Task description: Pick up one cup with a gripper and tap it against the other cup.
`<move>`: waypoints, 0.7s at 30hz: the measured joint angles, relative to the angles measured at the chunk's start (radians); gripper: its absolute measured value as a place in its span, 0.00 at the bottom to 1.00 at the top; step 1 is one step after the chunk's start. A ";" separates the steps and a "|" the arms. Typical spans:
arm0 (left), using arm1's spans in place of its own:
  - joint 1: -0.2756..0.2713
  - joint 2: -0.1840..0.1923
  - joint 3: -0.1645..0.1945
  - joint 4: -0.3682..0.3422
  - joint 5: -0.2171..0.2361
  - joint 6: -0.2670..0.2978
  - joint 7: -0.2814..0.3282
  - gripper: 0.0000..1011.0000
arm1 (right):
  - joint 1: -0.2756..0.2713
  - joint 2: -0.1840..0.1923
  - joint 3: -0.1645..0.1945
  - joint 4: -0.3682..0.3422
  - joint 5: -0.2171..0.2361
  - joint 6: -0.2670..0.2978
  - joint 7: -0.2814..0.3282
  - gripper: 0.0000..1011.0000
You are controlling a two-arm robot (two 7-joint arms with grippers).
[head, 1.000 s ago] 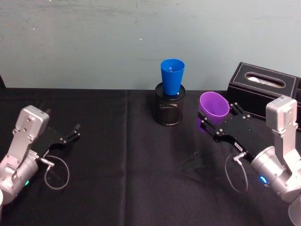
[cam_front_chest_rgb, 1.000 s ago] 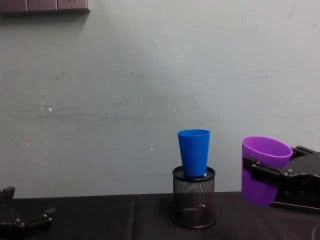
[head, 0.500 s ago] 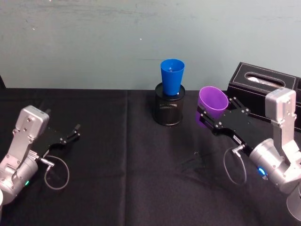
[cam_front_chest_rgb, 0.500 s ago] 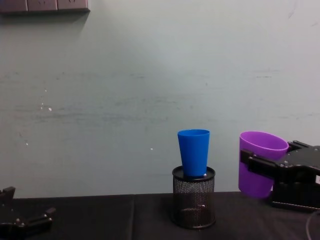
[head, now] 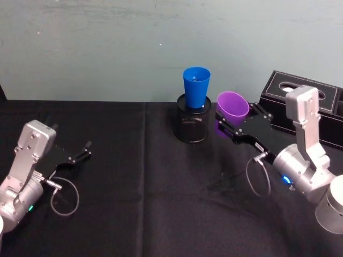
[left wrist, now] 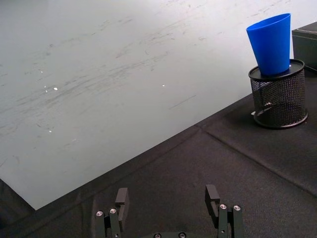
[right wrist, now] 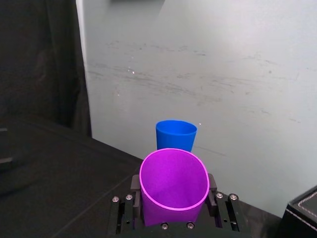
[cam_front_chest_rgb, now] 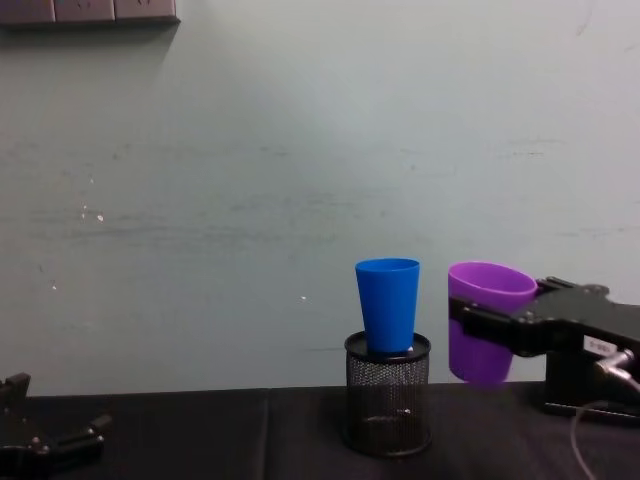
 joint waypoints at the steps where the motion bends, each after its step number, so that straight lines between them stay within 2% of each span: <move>1: 0.000 0.000 0.000 0.000 0.000 0.000 0.000 1.00 | 0.007 -0.001 -0.002 0.005 -0.001 0.003 0.000 0.74; 8: 0.000 0.000 0.000 0.000 0.000 0.000 0.000 1.00 | 0.065 -0.015 -0.015 0.048 -0.005 0.029 0.001 0.74; 21: 0.000 0.000 0.000 0.000 0.000 0.000 0.000 1.00 | 0.126 -0.038 -0.032 0.119 0.005 0.037 0.008 0.74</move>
